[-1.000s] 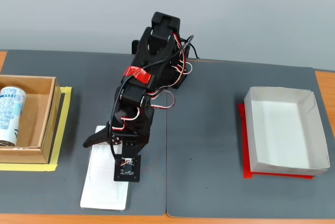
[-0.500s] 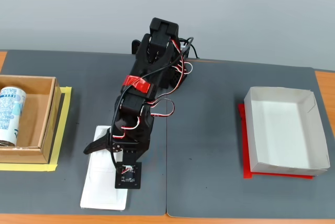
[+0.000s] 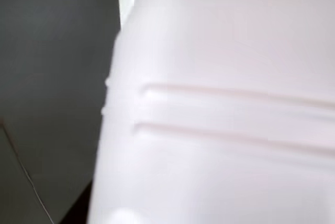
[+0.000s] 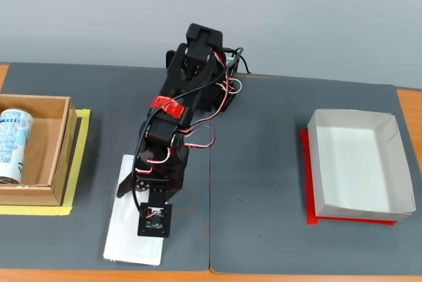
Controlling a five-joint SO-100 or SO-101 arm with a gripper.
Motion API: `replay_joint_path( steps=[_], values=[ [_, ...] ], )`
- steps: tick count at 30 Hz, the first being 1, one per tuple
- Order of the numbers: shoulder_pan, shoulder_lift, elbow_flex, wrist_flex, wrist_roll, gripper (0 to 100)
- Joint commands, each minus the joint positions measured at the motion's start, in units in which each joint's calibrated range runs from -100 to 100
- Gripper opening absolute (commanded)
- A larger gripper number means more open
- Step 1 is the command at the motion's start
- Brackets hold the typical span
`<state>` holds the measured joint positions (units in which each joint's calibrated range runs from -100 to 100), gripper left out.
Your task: Pick the sandwich and put it in the gray box
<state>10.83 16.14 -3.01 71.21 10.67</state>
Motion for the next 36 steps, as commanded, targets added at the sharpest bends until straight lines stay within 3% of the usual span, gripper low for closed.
replay_joint_path(
  steps=[1,11,36],
  values=[
    [-0.4,-1.3,-1.7,1.0,0.5,29],
    [-0.7,-1.4,-2.2,2.2,0.1,18],
    [-8.9,-17.6,-1.5,2.8,0.5,18]
  ],
)
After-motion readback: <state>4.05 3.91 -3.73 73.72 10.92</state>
